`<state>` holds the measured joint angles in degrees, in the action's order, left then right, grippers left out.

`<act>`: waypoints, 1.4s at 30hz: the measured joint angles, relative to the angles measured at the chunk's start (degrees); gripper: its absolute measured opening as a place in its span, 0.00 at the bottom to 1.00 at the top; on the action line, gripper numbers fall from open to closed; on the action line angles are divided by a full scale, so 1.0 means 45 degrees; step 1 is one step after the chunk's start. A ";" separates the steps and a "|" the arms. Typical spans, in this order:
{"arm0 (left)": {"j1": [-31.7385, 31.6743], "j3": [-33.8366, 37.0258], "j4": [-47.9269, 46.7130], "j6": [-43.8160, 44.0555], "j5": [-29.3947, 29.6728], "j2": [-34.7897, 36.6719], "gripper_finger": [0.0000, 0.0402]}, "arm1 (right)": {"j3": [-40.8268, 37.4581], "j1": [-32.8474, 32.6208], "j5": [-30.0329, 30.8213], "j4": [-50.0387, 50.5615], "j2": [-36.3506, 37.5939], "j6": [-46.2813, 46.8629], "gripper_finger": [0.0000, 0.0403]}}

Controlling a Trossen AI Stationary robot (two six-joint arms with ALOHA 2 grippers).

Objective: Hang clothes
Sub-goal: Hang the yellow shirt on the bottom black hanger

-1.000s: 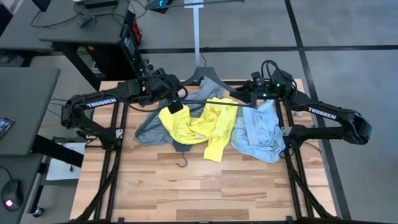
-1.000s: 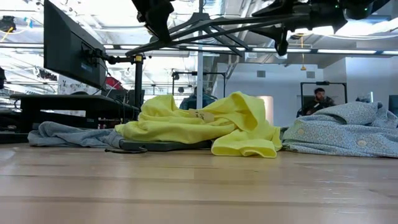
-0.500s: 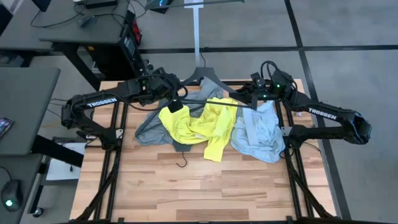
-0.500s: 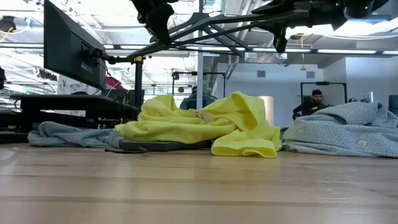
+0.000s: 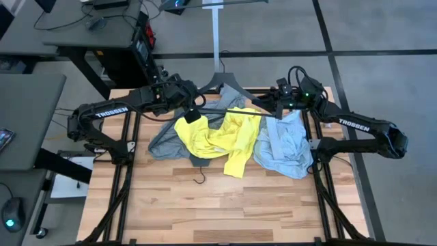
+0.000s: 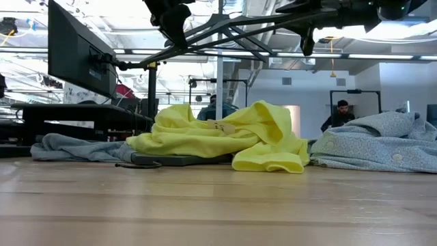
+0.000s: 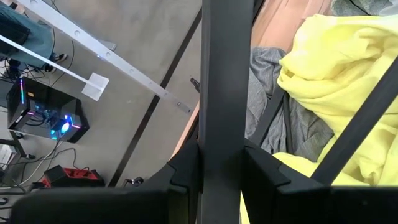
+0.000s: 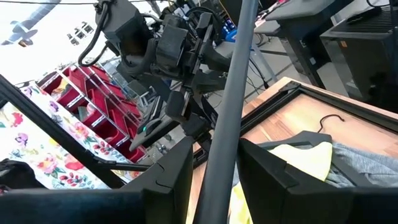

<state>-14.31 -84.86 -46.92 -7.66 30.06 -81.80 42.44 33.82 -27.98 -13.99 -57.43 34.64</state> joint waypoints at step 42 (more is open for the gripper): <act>0.0471 -0.0010 -0.1381 0.3049 -0.7093 -0.3658 0.48 | 0.5814 0.1025 0.0995 1.1994 0.2004 -0.7314 0.26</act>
<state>-12.19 -84.90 -53.13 6.07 -1.86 -98.26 68.60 38.44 -23.51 39.98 -48.41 1.72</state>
